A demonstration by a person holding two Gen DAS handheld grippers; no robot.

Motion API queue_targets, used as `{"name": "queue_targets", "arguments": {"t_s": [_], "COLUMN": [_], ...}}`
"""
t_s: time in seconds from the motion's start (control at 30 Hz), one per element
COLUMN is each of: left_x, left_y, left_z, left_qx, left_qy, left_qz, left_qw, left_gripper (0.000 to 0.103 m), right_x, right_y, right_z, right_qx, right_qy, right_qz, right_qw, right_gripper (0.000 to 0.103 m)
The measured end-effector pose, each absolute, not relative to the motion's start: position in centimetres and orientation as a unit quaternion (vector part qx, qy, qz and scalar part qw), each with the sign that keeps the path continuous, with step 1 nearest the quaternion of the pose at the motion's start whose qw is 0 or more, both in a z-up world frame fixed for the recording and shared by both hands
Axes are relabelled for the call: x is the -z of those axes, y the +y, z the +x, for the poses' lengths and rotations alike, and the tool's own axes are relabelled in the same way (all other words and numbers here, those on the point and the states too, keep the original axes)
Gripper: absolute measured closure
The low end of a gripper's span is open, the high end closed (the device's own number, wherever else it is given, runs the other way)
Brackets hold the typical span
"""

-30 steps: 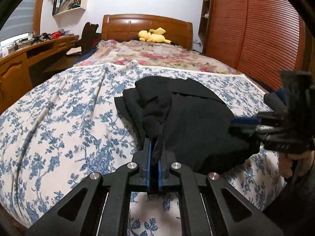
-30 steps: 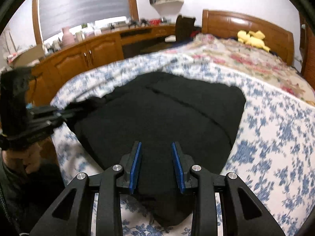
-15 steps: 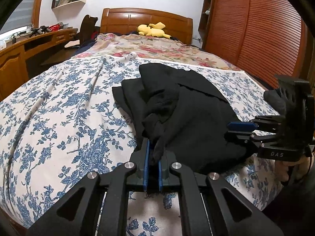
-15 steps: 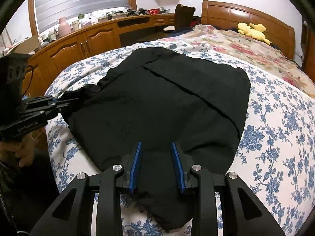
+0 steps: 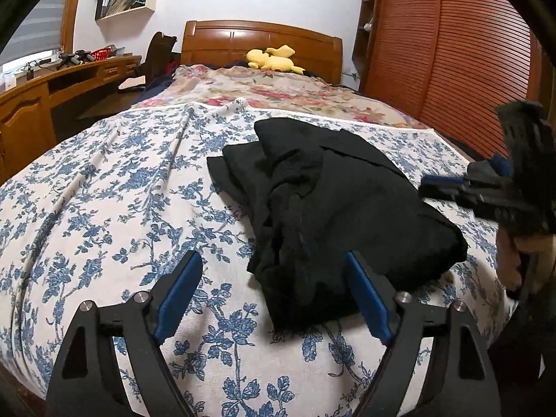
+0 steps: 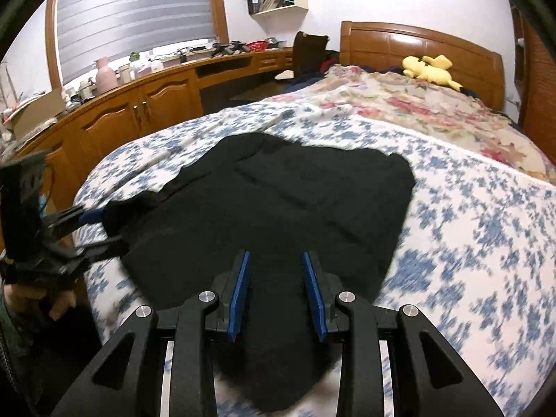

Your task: Fold large clothes

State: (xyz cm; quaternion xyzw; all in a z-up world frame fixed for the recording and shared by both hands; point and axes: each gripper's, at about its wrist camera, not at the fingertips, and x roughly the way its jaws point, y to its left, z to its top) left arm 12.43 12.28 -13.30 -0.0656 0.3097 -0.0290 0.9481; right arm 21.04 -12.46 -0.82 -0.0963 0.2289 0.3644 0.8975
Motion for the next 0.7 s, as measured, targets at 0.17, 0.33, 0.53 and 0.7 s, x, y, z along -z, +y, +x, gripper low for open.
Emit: {"name": "queue_targets", "arguments": {"t_s": [0.17, 0.33, 0.53, 0.7], "left_x": [13.6, 13.9, 14.3, 14.4], "left_y": [12.4, 13.0, 13.1, 13.2], "left_z": [12.4, 12.1, 11.5, 10.7], "left_qx": [0.022, 0.012, -0.004, -0.011], "left_qy": [0.313, 0.319, 0.329, 0.331], "left_qz": [-0.057, -0.058, -0.058, -0.059], "left_qw": [0.948, 0.946, 0.942, 0.942], "left_gripper": [0.019, 0.019, 0.019, 0.019], "right_x": [-0.8, -1.2, -0.7, -0.3], "right_y": [-12.5, -12.0, -10.5, -10.0], "right_z": [25.1, 31.0, 37.0, 41.2], "right_qx": [-0.348, -0.336, -0.314, -0.31], "right_qy": [0.229, 0.246, 0.268, 0.301], "right_qz": [-0.1, -0.087, -0.097, -0.07], "right_qw": [0.903, 0.905, 0.906, 0.899], "right_gripper": [0.057, 0.052, 0.048, 0.029]}}
